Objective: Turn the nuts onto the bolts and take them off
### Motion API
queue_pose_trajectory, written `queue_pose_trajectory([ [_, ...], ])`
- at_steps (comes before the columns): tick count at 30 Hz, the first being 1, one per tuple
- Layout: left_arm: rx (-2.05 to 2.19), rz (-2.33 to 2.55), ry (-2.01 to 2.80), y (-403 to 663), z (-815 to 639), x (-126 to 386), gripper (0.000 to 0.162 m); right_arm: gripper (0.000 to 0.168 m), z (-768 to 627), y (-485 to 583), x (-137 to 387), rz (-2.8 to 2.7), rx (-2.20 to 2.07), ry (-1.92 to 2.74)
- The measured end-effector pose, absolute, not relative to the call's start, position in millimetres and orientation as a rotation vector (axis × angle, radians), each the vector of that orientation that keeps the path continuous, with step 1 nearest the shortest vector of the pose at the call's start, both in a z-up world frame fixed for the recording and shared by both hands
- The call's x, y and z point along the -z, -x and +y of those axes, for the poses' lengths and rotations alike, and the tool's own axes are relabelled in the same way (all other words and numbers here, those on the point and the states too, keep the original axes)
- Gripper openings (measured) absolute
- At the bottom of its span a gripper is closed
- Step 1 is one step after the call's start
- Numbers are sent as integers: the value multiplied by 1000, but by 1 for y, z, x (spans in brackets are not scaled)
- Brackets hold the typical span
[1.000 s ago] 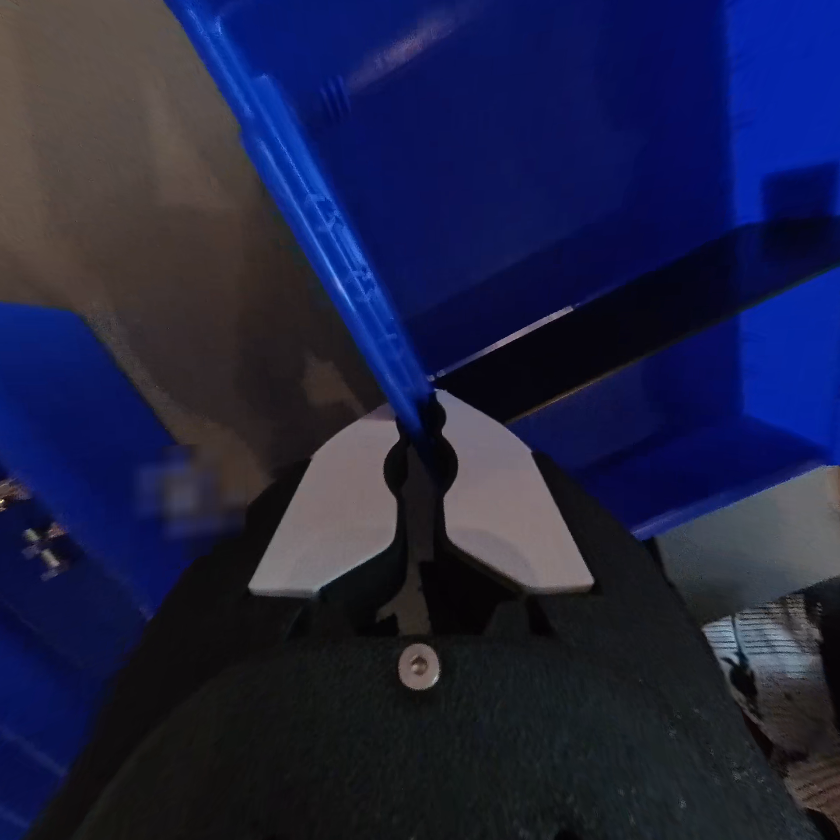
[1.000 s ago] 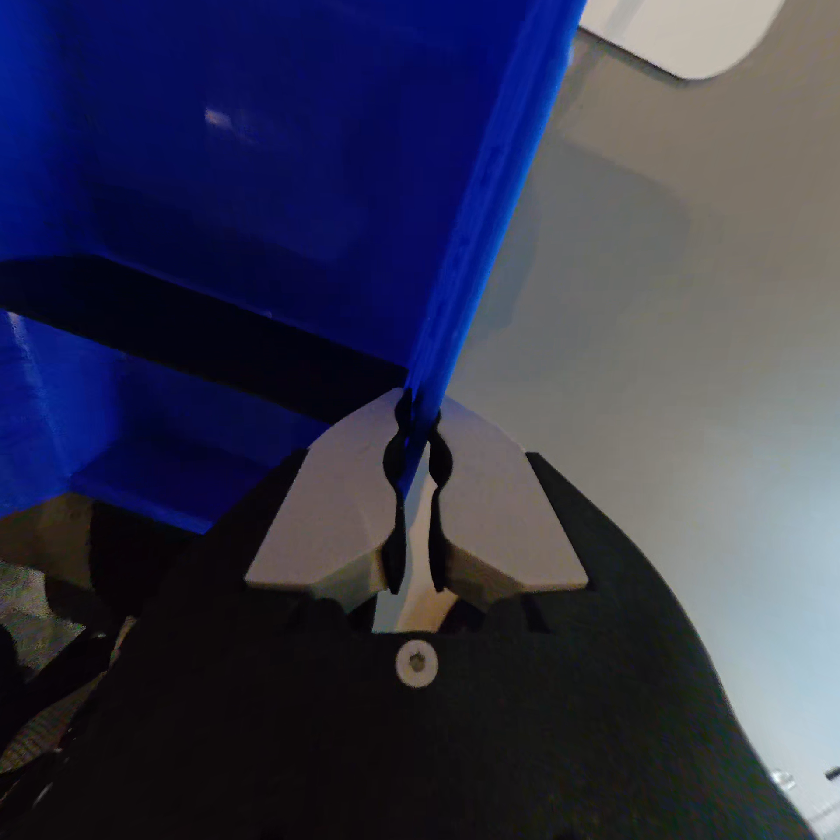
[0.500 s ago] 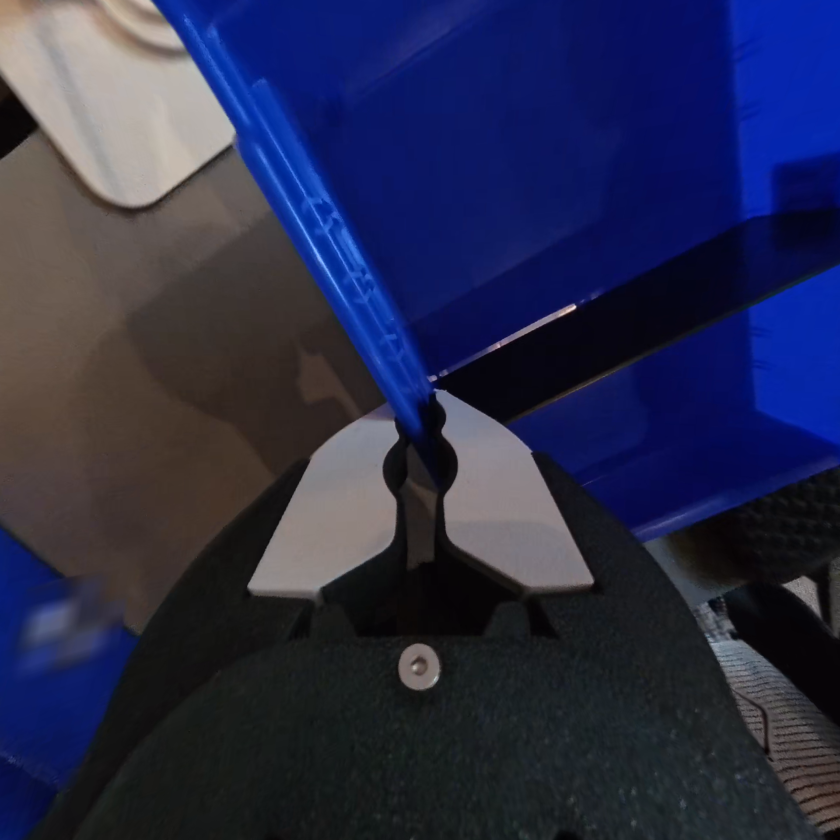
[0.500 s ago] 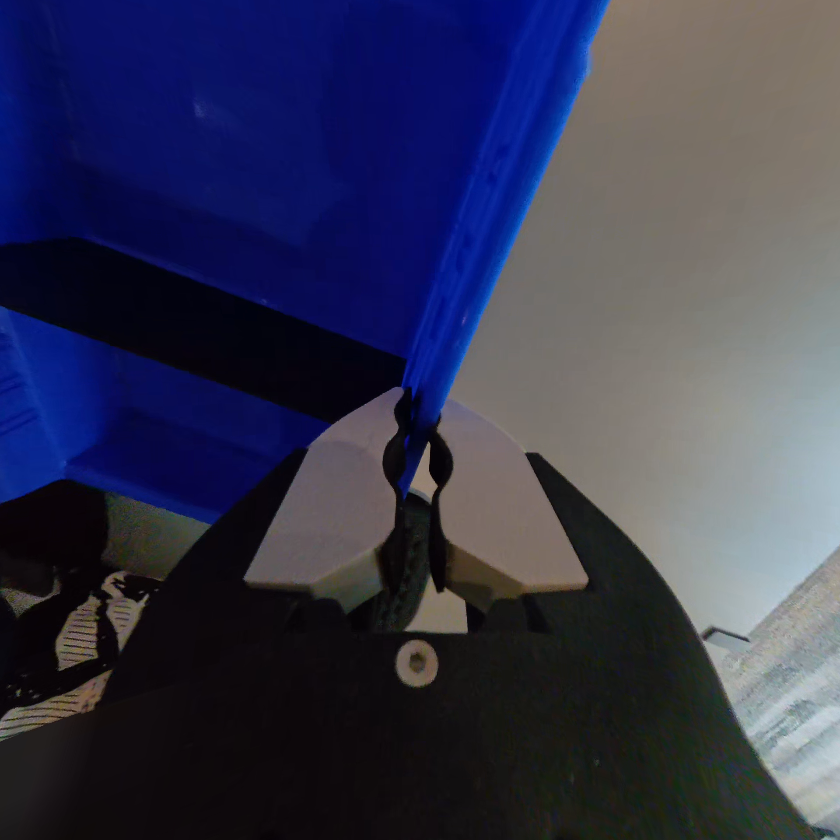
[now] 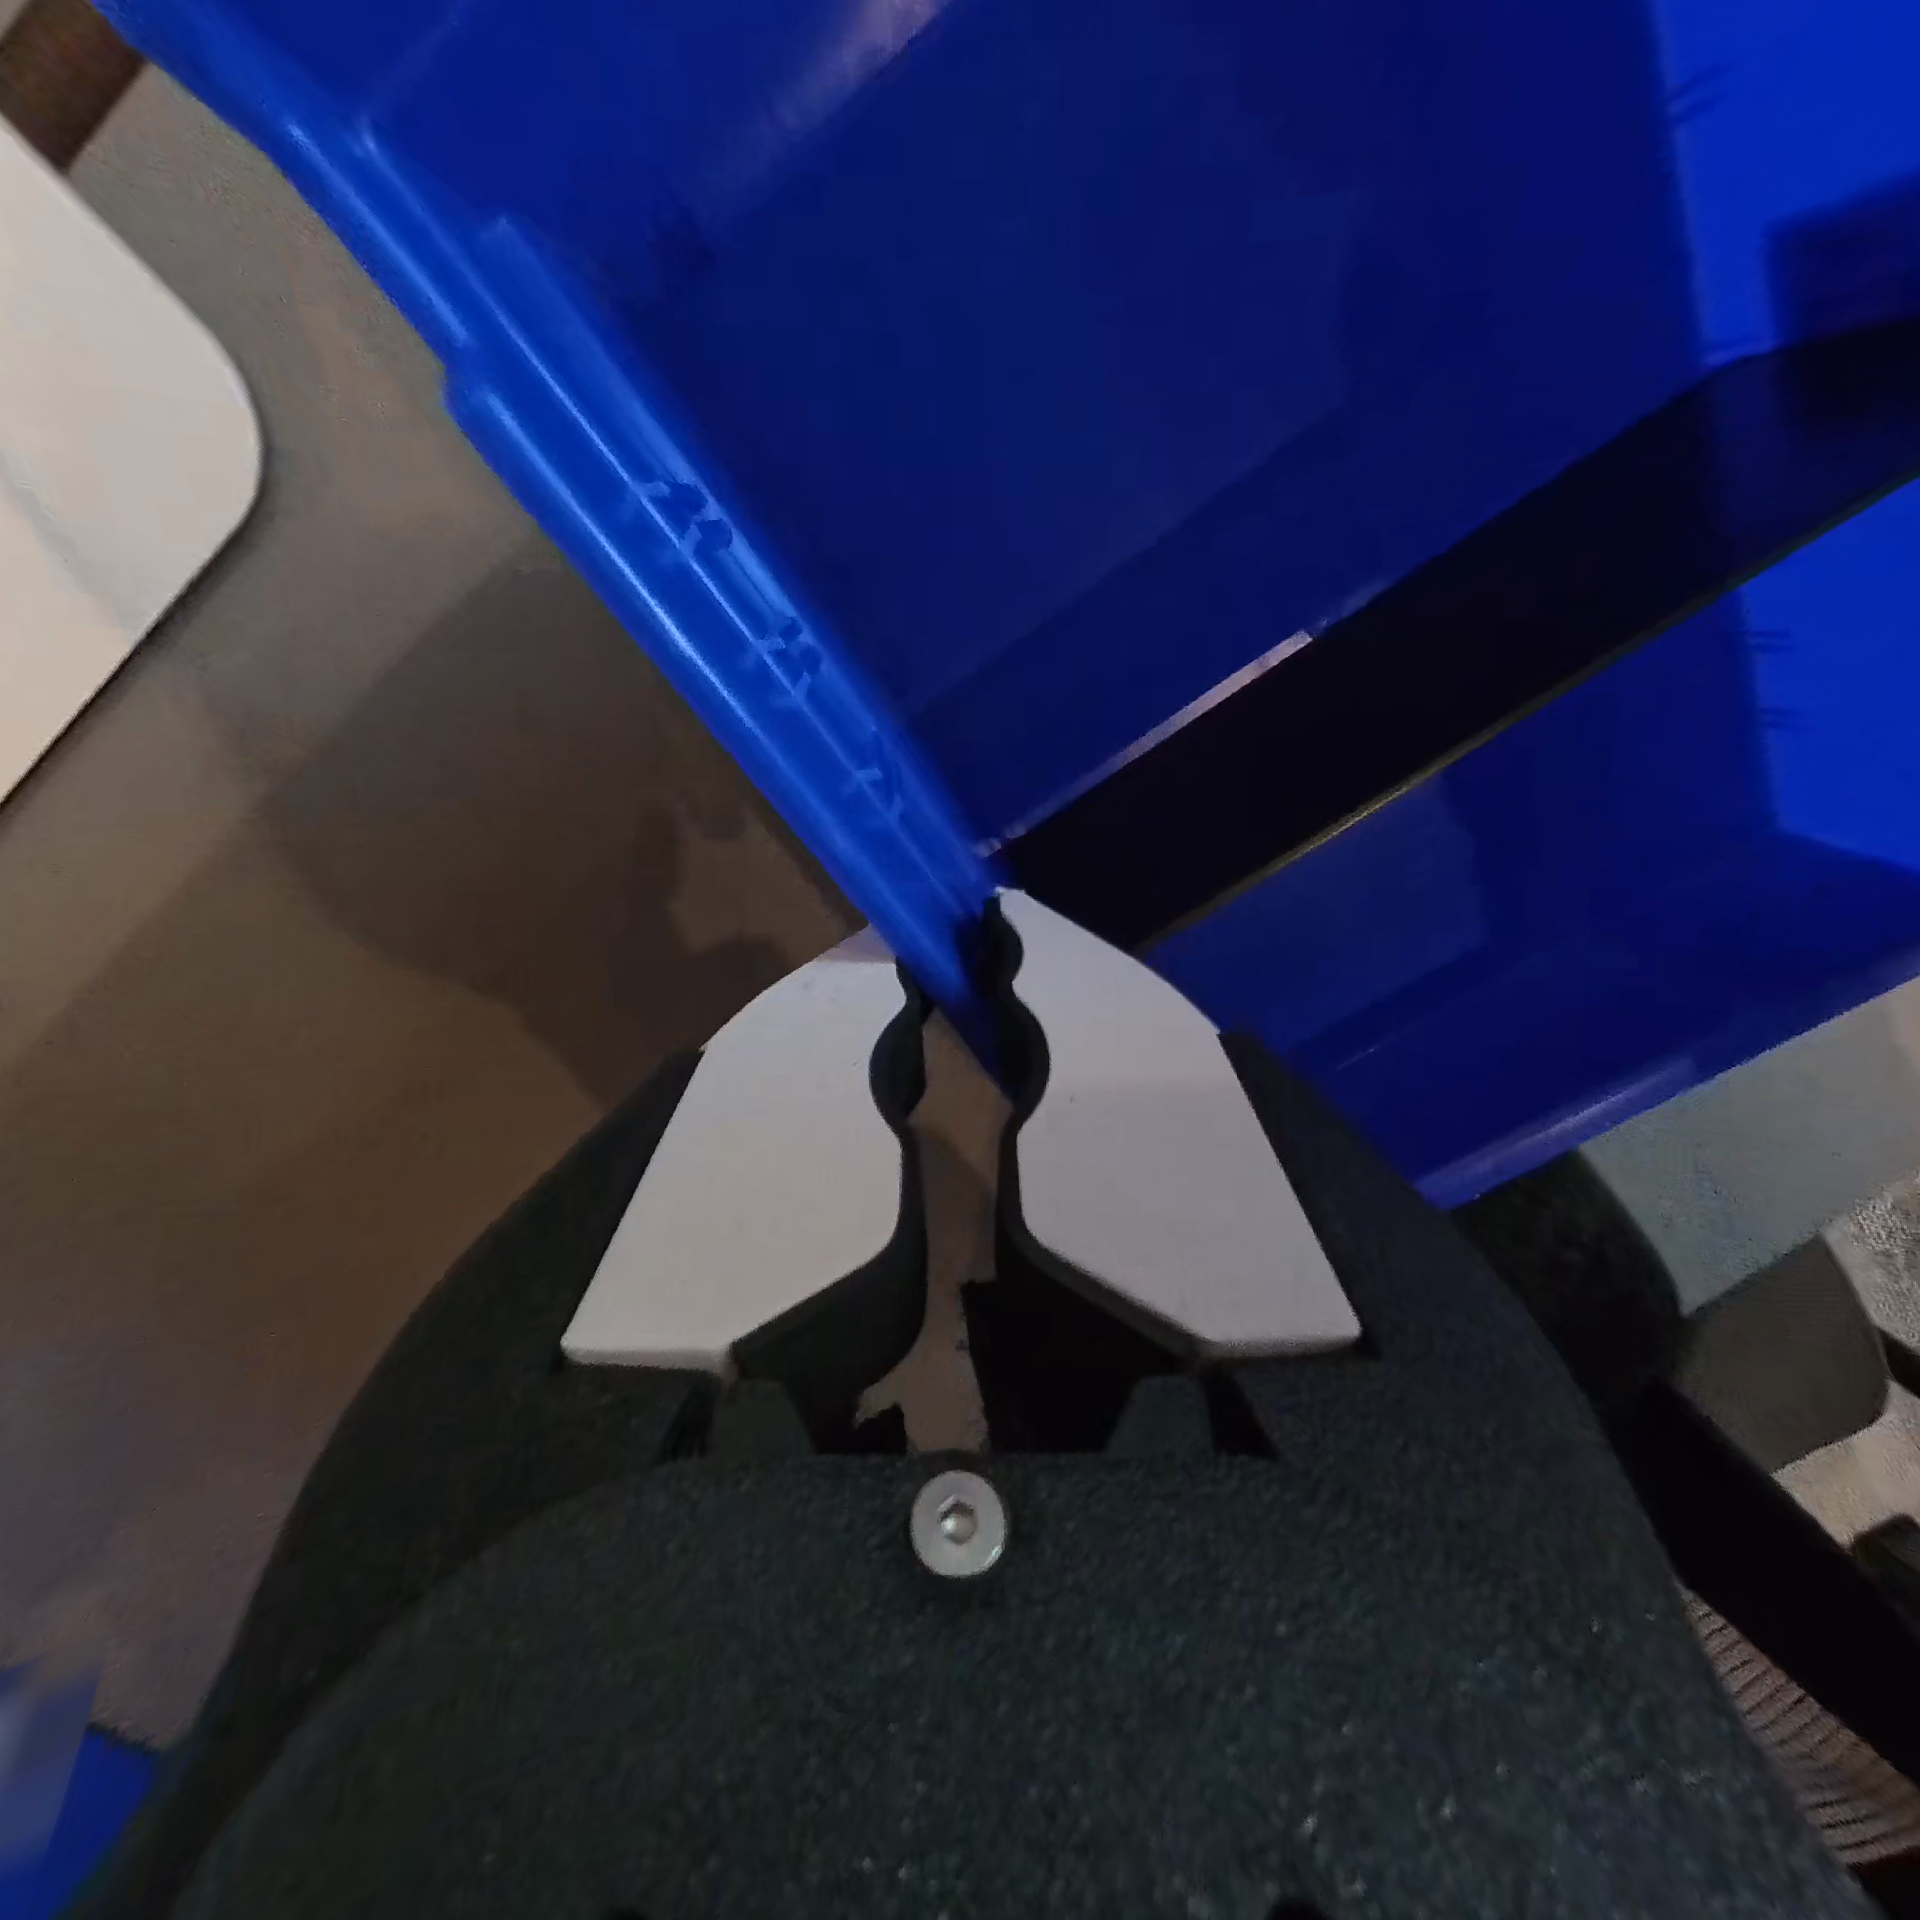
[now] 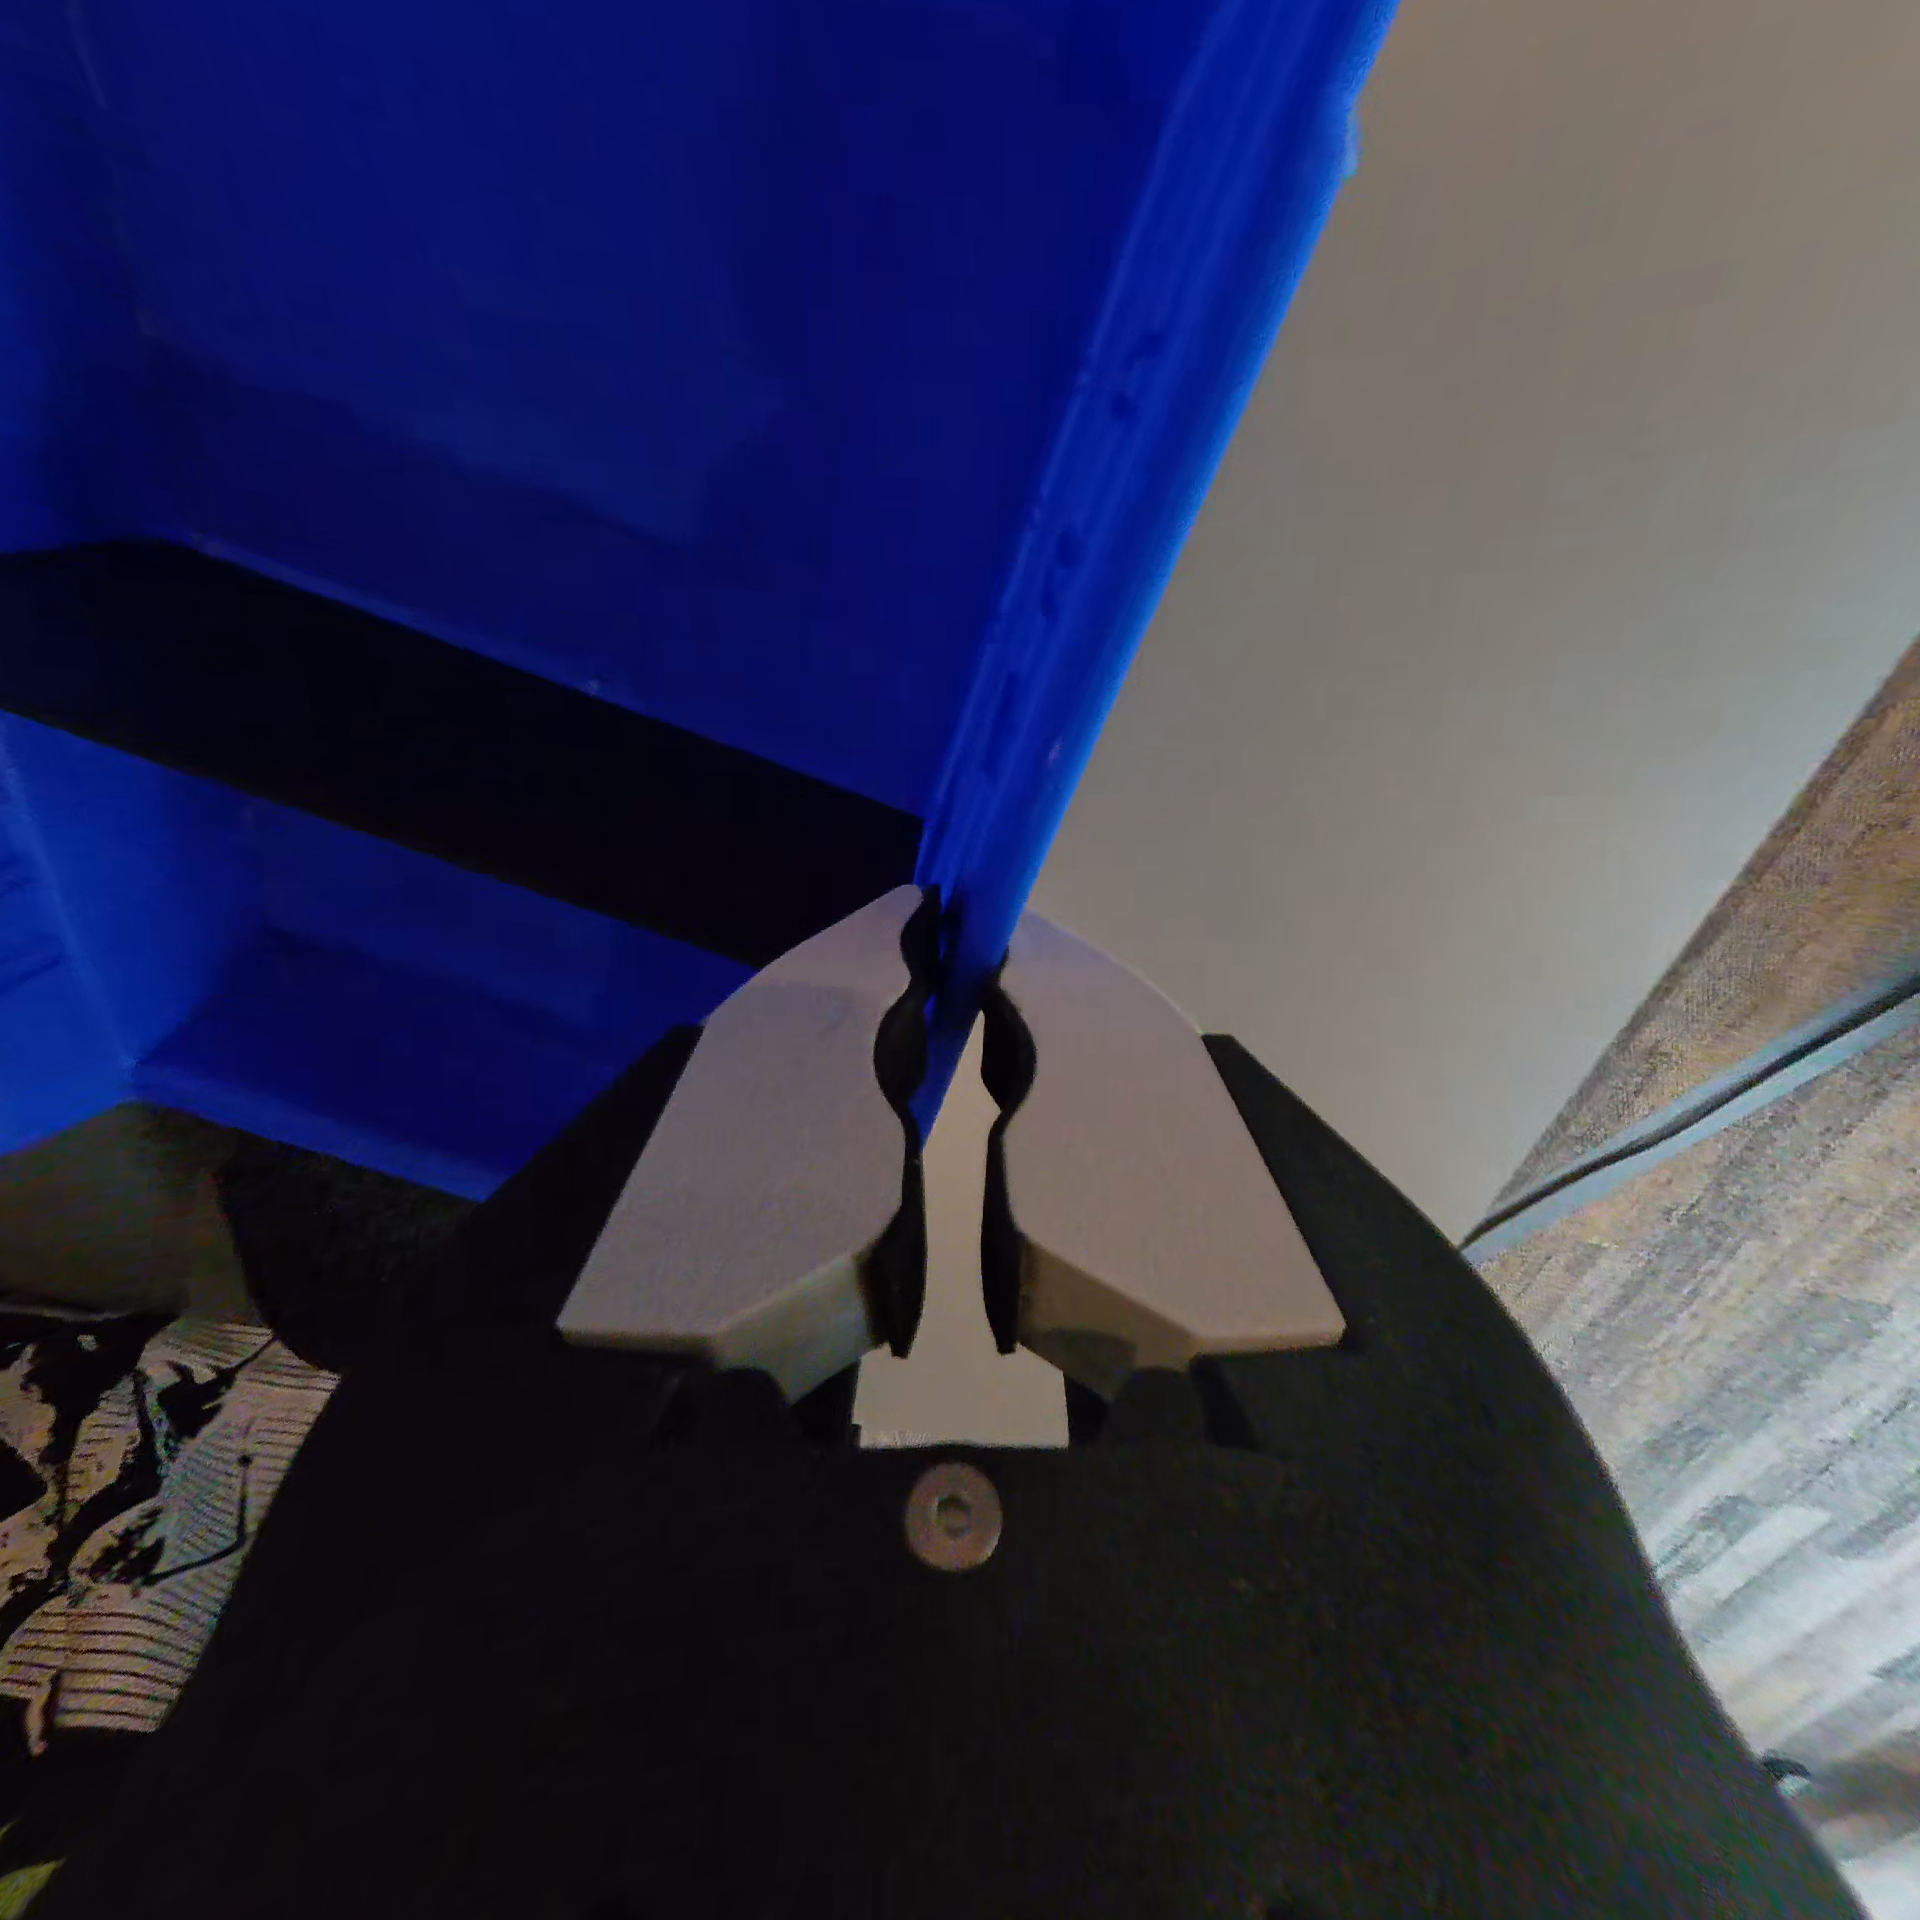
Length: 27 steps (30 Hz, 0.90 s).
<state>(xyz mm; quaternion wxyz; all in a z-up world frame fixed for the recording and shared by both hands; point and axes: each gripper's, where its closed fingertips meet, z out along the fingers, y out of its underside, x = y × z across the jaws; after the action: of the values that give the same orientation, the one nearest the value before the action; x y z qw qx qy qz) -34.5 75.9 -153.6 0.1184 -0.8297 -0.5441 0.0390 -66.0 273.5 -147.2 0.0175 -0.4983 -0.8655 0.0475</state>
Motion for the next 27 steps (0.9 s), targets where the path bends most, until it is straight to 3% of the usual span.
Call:
queue_pose_trajectory([
  [27, -15, -1412, 2578, 65, 200, 171, 13, 6, 395, 104, 171, -2718, -101, 1542],
])
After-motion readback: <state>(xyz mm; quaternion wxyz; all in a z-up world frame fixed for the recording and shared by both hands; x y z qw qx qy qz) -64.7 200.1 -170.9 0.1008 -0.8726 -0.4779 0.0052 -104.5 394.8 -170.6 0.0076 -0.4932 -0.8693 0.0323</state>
